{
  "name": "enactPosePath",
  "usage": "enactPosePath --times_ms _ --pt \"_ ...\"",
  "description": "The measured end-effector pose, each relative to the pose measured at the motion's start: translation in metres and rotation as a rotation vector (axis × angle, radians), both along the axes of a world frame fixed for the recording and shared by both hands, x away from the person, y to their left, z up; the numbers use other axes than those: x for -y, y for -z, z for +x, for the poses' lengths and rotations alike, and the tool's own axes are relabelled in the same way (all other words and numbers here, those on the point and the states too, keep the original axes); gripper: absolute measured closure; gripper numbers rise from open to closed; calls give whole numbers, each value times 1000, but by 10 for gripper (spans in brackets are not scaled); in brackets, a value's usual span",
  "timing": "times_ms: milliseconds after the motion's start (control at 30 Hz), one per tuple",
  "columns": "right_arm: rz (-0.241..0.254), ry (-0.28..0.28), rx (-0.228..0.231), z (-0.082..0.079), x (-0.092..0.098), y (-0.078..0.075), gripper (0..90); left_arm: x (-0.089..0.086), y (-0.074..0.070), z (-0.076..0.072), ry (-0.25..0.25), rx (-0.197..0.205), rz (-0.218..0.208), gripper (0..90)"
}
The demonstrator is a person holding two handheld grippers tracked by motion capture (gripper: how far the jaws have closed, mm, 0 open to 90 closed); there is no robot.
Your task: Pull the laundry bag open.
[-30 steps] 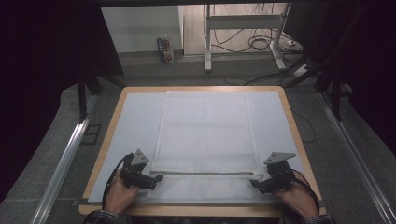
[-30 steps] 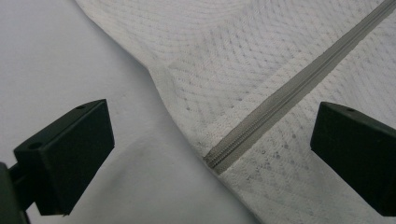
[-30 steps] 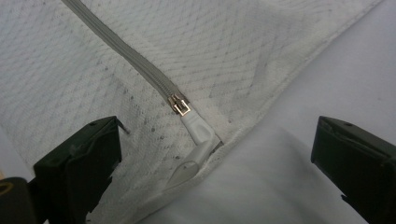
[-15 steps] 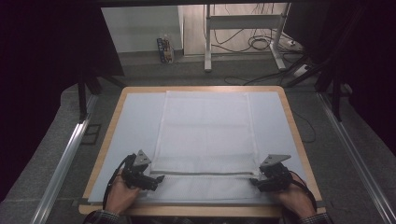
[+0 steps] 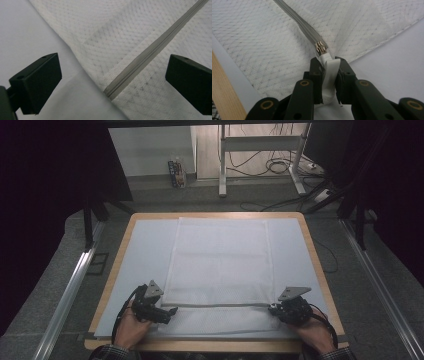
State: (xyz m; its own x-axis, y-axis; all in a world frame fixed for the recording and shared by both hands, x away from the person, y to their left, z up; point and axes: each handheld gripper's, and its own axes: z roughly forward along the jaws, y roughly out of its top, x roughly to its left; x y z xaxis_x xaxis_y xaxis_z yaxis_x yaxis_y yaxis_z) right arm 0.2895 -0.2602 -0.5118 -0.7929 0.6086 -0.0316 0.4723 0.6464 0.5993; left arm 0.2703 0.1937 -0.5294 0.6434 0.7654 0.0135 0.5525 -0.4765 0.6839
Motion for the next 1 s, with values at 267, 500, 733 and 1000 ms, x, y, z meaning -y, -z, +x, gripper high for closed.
enactPosePath --times_ms 267,500,733,1000 --pt "10 -4 43 -2 2 -6 785 15 -4 3 31 -9 -27 12" --pt "-12 1 42 -2 1 -5 804 24 -3 3 53 -4 -3 12" --pt "-35 -2 49 -3 -1 -4 801 22 -5 4 48 -9 -31 13" --pt "-27 49 23 1 5 -1 552 21 -3 4 45 -16 -23 13"
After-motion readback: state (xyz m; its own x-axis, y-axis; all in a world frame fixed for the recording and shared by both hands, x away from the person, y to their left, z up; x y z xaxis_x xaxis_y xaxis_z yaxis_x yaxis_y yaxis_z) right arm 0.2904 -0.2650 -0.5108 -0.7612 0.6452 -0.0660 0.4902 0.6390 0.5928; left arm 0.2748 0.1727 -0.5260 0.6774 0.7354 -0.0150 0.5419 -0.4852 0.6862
